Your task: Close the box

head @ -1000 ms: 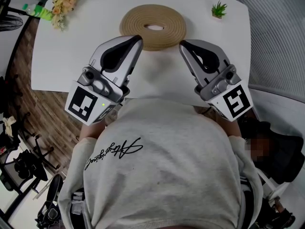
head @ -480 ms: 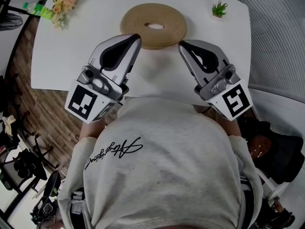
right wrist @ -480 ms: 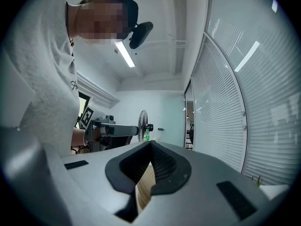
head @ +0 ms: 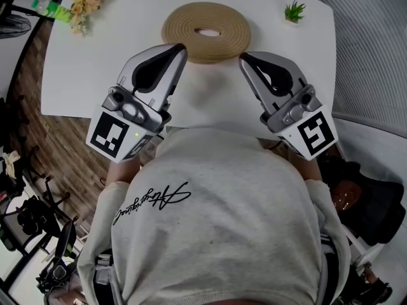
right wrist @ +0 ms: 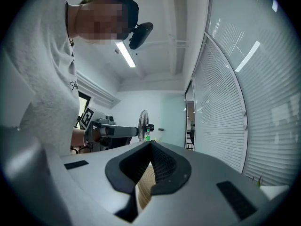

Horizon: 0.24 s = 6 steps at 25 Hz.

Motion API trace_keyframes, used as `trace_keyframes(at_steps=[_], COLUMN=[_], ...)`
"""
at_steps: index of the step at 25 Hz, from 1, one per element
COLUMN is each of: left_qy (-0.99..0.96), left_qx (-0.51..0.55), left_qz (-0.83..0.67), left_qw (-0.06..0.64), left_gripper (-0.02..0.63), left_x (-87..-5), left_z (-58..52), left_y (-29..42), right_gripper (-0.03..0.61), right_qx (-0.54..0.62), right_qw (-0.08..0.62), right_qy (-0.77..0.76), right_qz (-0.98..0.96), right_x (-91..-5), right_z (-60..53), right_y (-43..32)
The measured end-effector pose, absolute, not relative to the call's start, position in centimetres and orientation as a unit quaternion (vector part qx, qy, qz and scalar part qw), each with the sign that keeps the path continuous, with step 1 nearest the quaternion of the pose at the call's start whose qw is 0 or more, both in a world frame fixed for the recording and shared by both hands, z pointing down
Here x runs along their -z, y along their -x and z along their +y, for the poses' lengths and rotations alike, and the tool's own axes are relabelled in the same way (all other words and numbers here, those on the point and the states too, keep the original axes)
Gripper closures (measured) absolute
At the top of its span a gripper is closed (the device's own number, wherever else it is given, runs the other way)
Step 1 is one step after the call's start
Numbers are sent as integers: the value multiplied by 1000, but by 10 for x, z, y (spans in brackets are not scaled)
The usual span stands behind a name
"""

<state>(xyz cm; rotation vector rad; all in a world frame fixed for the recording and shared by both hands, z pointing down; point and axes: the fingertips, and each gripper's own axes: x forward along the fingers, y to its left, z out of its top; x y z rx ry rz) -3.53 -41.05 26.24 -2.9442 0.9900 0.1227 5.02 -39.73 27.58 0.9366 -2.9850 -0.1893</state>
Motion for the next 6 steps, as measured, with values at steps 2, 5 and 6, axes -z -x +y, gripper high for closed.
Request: trace_keyframes(at_steps=[2, 5, 6], left_qy=[947, 947, 947], left_qx=[-40, -38, -37], left_qz=[318, 319, 318], left_qw=[17, 19, 19], left_gripper=[615, 615, 615], left_x=[-262, -262, -262], left_z=[-411, -412, -412], left_y=[36, 36, 36], right_gripper=[578, 578, 578], right_qx=[60, 60, 61], right_qw=[5, 5, 5], right_qy=[-298, -298, -297], right_qz=[-953, -953, -953], right_x=[-276, -276, -276], right_z=[-398, -399, -399], right_y=[-50, -50, -50])
